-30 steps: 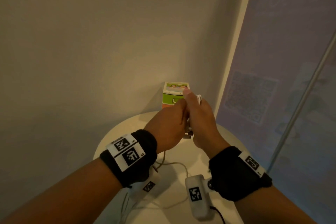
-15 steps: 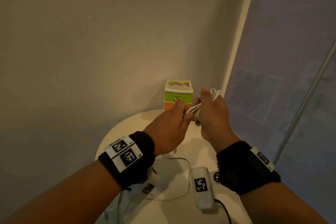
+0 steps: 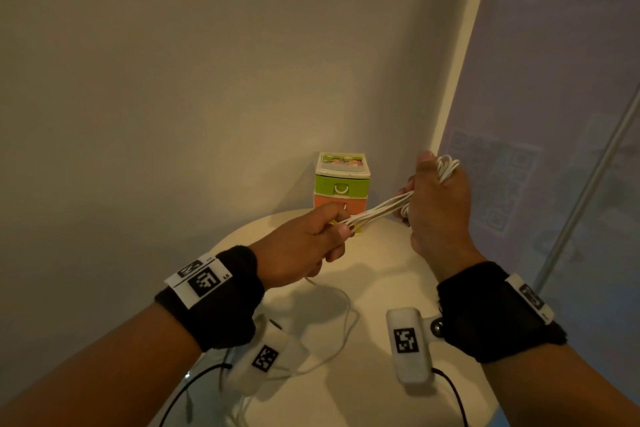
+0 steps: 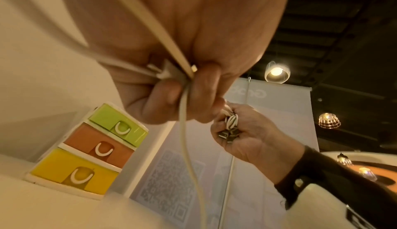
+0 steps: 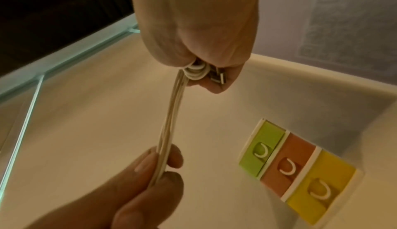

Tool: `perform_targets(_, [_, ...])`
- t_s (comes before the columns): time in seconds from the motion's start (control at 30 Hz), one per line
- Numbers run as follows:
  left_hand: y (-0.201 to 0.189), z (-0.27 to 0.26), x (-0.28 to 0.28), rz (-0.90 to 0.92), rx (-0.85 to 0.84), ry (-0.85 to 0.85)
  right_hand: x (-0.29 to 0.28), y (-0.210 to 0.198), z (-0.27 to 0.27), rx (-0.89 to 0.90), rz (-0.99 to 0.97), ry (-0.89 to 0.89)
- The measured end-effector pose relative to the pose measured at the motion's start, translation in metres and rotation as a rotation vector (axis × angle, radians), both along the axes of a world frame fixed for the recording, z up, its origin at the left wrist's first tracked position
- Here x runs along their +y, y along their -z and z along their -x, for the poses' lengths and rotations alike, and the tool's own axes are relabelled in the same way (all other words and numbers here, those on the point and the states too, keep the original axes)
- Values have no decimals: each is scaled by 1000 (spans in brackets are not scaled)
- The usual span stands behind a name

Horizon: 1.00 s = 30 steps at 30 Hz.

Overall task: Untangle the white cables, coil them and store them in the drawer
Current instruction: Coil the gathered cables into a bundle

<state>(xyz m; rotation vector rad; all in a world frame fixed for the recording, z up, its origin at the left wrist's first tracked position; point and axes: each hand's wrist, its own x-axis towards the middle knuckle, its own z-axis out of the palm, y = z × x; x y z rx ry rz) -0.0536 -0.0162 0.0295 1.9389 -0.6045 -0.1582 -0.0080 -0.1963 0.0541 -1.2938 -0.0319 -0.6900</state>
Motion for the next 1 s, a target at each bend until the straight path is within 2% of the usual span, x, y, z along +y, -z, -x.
perform_targets(0.17, [-8, -4, 1, -11, 60, 85, -5, -10, -3, -16, -15, 29])
perform_targets(0.23, [-10, -4, 1, -33, 66, 103, -6, -13, 0, -13, -70, -27])
perform_targets(0.3, [-12, -4, -1, -79, 67, 97, -6, -16, 4, -22, -155, -174])
perform_targets(0.43, [-13, -2, -7, -269, -12, 77, -4, -17, 14, -25, -332, -582])
perform_targets(0.57, [-19, -1, -5, -264, 75, 82, -10, -18, 21, -37, -270, -821])
perform_targets(0.63, [-22, -4, -1, -295, 71, 76, -13, -19, 24, -8, -96, -832])
perform_targets(0.73, [-27, -9, 3, -385, -1, 75, -10, -20, 24, -15, 257, -639])
perform_targets(0.8, [-29, -10, 5, -401, -30, 70, -7, -19, 26, -32, 382, -518])
perform_targets(0.9, [-30, -12, 7, -433, -64, 57, -8, -16, 26, -16, 360, -494])
perform_targets(1.0, [-31, -13, 5, -521, -148, 73, -7, -11, 26, -37, 173, -573])
